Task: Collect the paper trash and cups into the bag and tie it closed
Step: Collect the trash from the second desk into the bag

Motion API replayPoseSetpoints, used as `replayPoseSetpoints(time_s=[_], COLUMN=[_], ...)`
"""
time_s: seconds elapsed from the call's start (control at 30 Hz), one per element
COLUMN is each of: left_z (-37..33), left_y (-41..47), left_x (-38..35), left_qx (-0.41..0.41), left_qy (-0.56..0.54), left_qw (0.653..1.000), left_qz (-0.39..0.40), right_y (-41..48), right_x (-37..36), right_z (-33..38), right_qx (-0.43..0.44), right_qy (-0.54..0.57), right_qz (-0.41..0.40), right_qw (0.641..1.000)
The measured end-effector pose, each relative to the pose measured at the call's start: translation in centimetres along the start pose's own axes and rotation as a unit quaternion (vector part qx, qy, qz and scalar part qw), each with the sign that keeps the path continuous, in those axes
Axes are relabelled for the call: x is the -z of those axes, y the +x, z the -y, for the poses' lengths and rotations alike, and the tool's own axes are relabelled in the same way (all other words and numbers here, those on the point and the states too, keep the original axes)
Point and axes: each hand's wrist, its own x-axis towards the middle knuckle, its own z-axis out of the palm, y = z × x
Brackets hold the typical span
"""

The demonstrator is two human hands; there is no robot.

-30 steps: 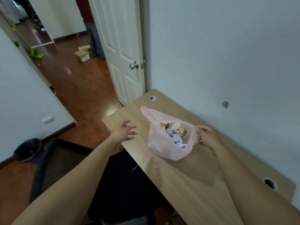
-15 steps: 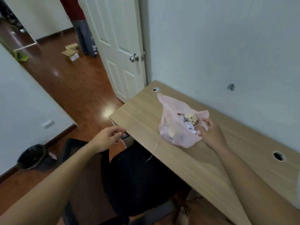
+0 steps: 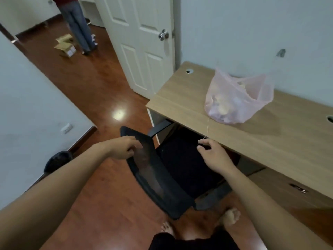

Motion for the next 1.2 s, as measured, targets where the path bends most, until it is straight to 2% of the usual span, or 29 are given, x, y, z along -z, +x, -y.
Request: replayPoseSetpoints(time_s=[0.1, 0.2, 0.33, 0.47, 0.57, 0.87, 1.2], left_z=[1.1, 1.7, 1.7, 1.7, 1.5, 0.1, -5.7], left_y=[-0.3, 0.2, 0.8, 0.7, 0.6, 1.3, 4.9], left_x=[-2.2, -4.0, -6.0, -7.5, -8.4, -9.1, -7.4], left_qx=[0.009, 0.011, 0.024, 0.023, 0.025, 0.013, -0.012], left_qy=[0.043, 0.092, 0.121, 0.111, 0.097, 0.026, -0.071], left_qw=[0.998, 0.994, 0.992, 0.992, 0.992, 0.993, 0.988], left_qz=[0.055, 0.064, 0.014, -0.047, -0.077, -0.115, -0.134], right_y=[-3.3, -5.8, -8.4, -9.5, -9.6, -8.6, -5.7], right_x=[-6.9, -12.5, -18.3, -21.6, -21.9, -19.5, -11.6], right_z=[2.0, 3.8, 4.9, 3.6, 2.7, 0.7, -1.7], right_qx=[0.009, 0.013, -0.039, -0.068, -0.062, -0.031, -0.078], right_qy=[-0.012, -0.038, -0.114, -0.235, -0.261, -0.311, -0.344], right_qz=[0.066, 0.130, 0.200, 0.168, 0.128, 0.102, 0.048], right_qw=[0.998, 0.991, 0.972, 0.955, 0.955, 0.944, 0.934])
